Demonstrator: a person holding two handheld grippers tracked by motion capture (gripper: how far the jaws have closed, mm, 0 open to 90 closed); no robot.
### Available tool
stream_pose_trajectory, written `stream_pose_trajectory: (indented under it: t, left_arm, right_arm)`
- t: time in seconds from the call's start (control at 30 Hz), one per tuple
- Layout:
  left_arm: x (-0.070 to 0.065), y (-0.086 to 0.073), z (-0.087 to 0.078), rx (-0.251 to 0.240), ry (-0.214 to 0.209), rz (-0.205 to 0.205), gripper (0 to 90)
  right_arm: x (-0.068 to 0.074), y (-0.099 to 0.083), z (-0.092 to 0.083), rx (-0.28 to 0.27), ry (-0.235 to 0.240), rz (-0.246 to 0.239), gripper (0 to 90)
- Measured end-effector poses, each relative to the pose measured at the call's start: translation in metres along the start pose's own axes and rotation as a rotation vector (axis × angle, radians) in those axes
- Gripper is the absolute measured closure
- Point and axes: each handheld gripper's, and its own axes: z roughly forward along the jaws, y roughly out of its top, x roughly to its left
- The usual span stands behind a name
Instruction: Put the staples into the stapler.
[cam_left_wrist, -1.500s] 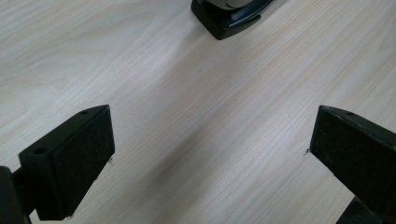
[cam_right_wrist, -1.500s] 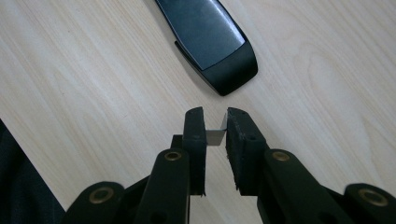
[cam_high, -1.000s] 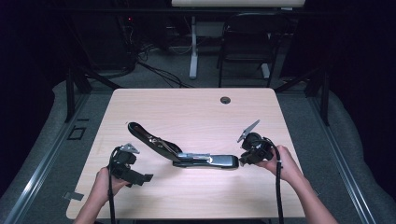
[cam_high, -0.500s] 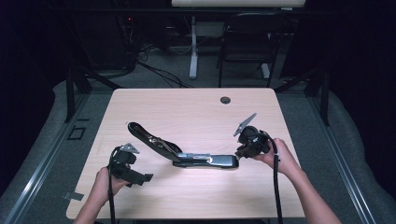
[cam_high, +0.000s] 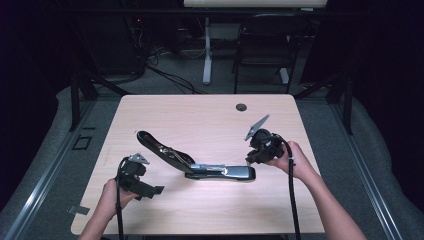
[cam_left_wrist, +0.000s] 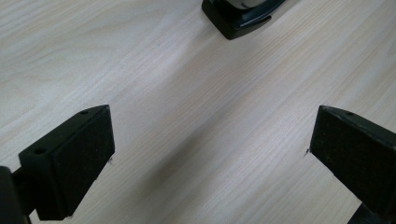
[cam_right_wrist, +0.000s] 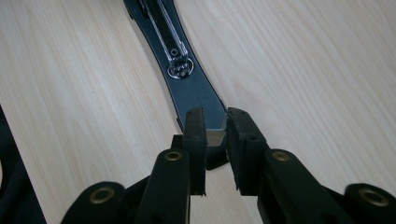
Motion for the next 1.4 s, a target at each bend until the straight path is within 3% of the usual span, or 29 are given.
stream_pose_trajectory:
  t: [0.97,1.4]
  left_arm:
    - [0.005,0.000,0.000,-0.006,0.001,-0.019,0.0]
    - [0.006,0.000,0.001,0.000,0.000,-0.009,0.0]
  right_arm:
    - [0.000,0.042,0.020,-0.032,0.096,-0.139,78.5]
    - [0.005,0.059,0.038,0.007,0.136,-0.207,78.5]
